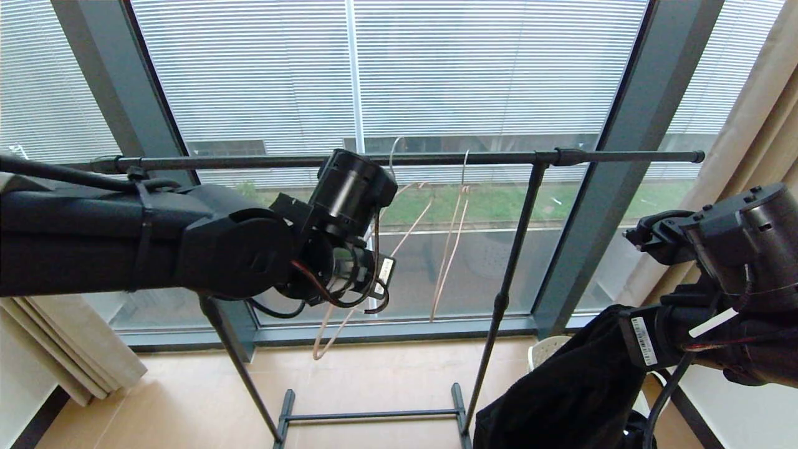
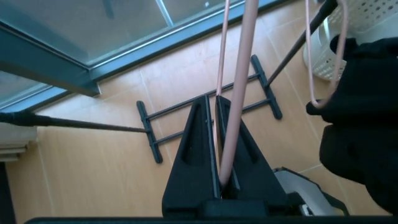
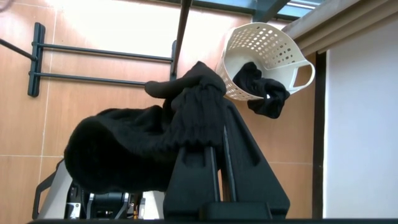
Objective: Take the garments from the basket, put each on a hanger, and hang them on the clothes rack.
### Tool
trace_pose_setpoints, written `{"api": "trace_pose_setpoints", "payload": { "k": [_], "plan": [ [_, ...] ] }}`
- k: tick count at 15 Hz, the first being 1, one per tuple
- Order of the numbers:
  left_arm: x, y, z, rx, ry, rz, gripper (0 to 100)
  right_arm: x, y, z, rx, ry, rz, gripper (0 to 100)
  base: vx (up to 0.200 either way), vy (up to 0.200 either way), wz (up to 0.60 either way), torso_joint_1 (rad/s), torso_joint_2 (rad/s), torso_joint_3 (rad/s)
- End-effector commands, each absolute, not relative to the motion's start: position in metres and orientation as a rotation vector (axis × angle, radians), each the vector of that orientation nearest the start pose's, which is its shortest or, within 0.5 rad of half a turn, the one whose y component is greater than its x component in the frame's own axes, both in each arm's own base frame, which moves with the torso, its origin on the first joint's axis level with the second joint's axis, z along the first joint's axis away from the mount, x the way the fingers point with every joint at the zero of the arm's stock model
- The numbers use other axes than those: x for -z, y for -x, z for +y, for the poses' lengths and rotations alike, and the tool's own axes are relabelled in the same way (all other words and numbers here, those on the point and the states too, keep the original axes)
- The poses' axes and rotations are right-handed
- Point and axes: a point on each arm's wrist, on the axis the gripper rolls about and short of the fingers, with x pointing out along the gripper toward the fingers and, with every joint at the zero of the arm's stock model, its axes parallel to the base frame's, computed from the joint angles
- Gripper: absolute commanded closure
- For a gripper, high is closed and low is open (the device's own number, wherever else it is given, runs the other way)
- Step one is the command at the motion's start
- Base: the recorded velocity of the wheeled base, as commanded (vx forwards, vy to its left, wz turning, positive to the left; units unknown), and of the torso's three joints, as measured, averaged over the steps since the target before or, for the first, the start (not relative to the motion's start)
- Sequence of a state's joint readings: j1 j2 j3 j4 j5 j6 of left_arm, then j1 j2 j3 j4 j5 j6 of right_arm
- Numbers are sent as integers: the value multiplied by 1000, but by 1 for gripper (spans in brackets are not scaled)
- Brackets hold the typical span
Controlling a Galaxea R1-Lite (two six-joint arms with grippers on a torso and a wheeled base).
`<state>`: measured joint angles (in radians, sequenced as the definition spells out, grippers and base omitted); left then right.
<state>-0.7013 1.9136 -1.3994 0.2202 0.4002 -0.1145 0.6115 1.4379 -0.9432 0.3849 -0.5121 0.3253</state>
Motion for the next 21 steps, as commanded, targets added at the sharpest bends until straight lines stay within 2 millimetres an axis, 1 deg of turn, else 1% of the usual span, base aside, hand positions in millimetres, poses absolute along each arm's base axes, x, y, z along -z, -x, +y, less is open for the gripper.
{"api": "trace_pose_setpoints", "payload": {
  "k": [1,2,5,6,8,9,12,15,16,18,19,21],
  "plan": [
    [-208,-261,-212,260,-256,609,100,-203,-181,113,29,161,745,100,0,0,0,0,0,0],
    [-209,-251,-207,271,-254,603,100,-202,-181,114,28,163,750,100,0,0,0,0,0,0],
    [-205,-229,-191,281,-249,593,100,-202,-181,114,27,164,751,100,0,0,0,0,0,0],
    [-198,-214,-179,285,-246,585,100,-200,-180,114,27,167,757,100,0,0,0,0,0,0],
    [-189,-201,-168,291,-242,577,100,-199,-178,114,25,172,760,100,0,0,0,0,0,0],
    [-179,-188,-158,298,-236,559,100,-196,-174,118,3,186,763,100,0,0,0,0,0,0],
    [-171,-161,-145,344,-222,514,100,-201,-165,119,-18,187,734,100,0,0,0,0,0,0],
    [-164,-136,-133,405,-214,491,100,-204,-165,119,-26,223,722,100,0,0,0,0,0,0],
    [-161,-130,-130,445,-207,492,100,-205,-166,119,-36,249,715,100,0,0,0,0,0,0],
    [-159,-125,-127,517,-184,497,100,-207,-168,121,-27,257,708,100,0,0,0,0,0,0],
    [-158,-120,-126,581,-158,480,100,-210,-171,123,-11,279,692,100,0,0,0,0,0,0],
    [-157,-117,-126,628,-139,461,100,-212,-182,130,9,294,684,100,0,0,0,0,0,0]
  ]
}}
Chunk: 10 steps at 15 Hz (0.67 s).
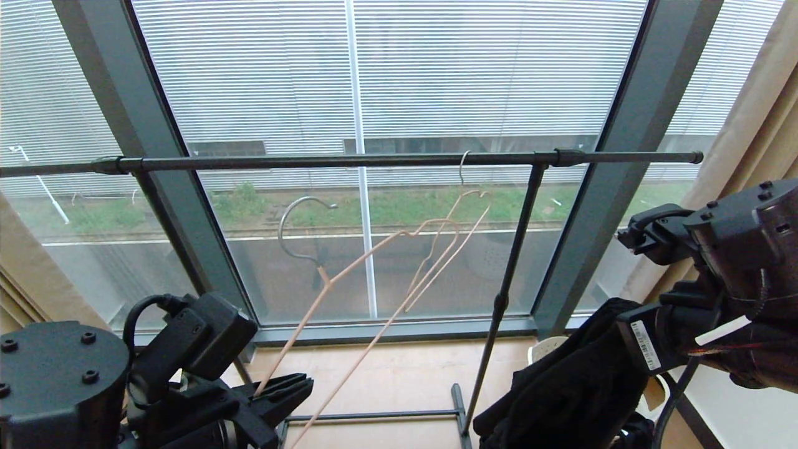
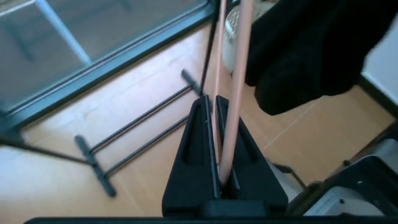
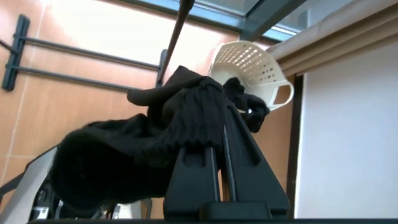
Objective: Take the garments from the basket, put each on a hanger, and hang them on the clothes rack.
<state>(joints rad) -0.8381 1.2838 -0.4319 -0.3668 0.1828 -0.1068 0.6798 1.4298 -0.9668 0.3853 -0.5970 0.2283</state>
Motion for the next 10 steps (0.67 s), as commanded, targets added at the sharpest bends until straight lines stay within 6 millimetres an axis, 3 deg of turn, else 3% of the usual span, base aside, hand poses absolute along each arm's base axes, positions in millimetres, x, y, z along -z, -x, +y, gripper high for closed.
{"api": "trace_pose_setpoints", "payload": {
  "k": [1,5,10],
  "plan": [
    [-157,-116,-127,638,-134,452,100,-212,-185,132,16,299,684,100,0,0,0,0,0,0],
    [-147,-109,-126,781,-197,468,100,-213,-223,150,93,324,669,100,0,0,0,0,0,0],
    [-134,-102,-123,854,-290,483,100,-215,-248,160,162,324,639,100,0,0,0,0,0,0]
  ]
}}
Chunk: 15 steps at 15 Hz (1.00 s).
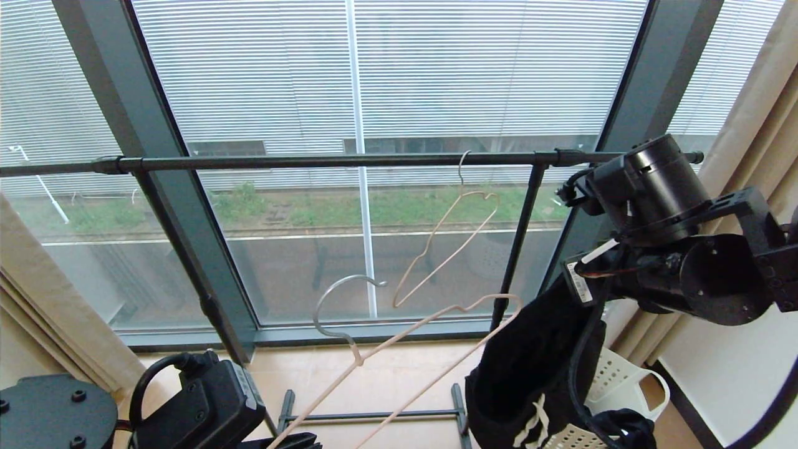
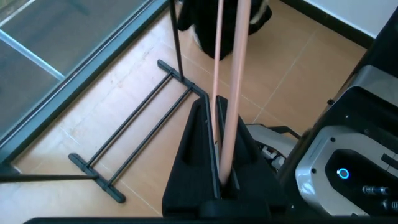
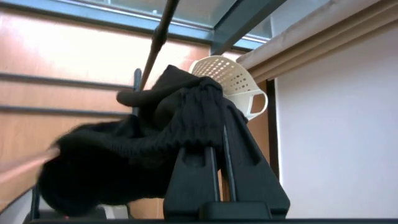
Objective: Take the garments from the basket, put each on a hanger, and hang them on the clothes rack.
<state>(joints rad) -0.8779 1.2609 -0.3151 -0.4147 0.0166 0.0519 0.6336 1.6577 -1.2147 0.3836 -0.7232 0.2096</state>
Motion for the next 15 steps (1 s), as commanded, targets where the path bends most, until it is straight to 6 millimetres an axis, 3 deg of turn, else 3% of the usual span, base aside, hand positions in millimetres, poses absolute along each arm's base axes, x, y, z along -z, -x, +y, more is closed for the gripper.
{"api": "trace_pose_setpoints", "payload": {
  "k": [1,8,15],
  "plan": [
    [-134,-102,-123,854,-290,483,100,-215,-250,161,165,325,640,100,0,0,0,0,0,0],
    [-128,-103,-135,895,-298,482,100,-216,-265,175,177,311,618,100,0,0,0,0,0,0],
    [-116,-113,-148,890,-300,496,100,-216,-244,202,88,291,597,100,0,0,0,0,0,0]
  ]
}}
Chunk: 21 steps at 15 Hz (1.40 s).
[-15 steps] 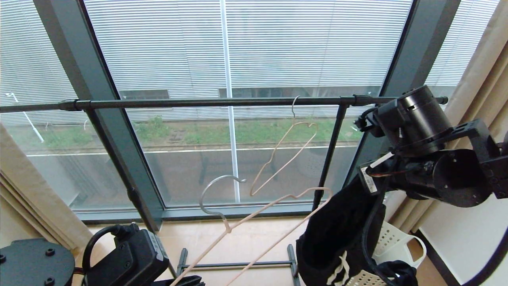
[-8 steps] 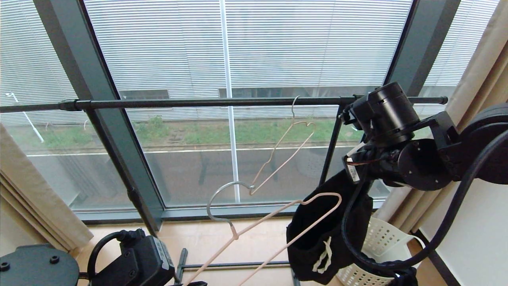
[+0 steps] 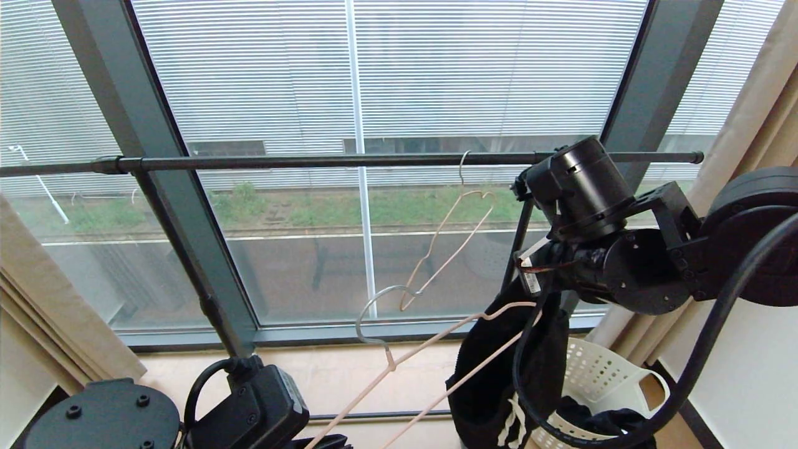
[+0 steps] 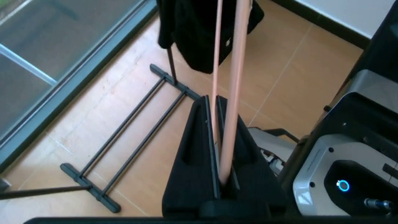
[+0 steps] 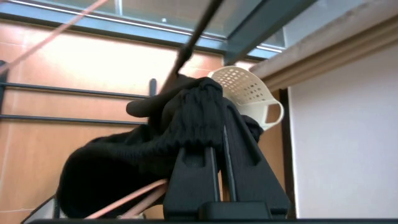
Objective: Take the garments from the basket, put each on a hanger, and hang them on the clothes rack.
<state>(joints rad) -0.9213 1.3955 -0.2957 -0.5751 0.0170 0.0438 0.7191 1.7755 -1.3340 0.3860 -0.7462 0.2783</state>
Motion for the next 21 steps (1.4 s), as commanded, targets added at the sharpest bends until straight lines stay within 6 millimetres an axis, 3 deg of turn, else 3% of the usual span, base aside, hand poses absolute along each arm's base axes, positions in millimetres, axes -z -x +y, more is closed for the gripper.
{"api": "trace_pose_setpoints", "payload": {
  "k": [1,12,21],
  "plan": [
    [-116,-114,-149,890,-300,495,100,-216,-243,203,90,281,597,100,0,0,0,0,0,0],
    [-115,-128,-150,820,-245,522,100,-221,-210,233,3,272,552,100,0,0,0,0,0,0],
    [-127,-153,-132,655,-198,471,100,-229,-215,229,74,299,529,100,0,0,0,0,0,0]
  ]
}}
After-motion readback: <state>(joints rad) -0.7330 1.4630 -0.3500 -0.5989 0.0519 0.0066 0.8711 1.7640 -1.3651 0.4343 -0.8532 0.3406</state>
